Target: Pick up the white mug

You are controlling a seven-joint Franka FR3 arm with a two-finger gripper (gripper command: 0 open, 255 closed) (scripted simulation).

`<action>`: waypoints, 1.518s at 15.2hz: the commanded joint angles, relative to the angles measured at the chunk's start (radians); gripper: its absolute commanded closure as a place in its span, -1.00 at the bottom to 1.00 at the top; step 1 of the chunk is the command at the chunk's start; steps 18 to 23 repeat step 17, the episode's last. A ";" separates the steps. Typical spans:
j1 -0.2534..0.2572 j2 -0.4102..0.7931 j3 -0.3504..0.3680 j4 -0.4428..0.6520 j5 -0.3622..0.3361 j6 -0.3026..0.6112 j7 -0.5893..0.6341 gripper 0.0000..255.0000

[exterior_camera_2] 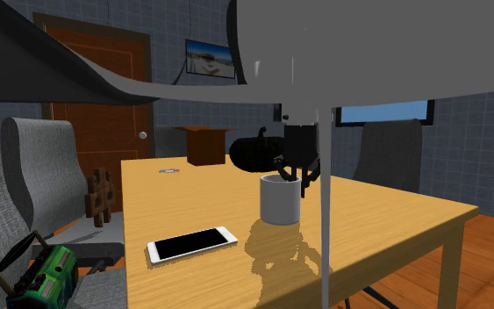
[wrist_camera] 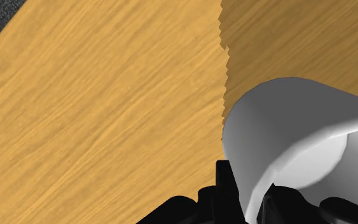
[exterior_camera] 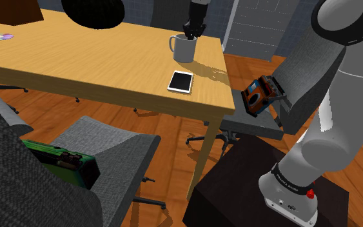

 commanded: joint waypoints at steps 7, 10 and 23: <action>-0.002 0.027 0.000 0.134 0.001 -0.107 -0.001 1.00; -0.003 0.045 -0.001 0.201 0.002 -0.156 -0.002 1.00; -0.005 0.087 -0.001 0.335 0.005 -0.248 -0.003 1.00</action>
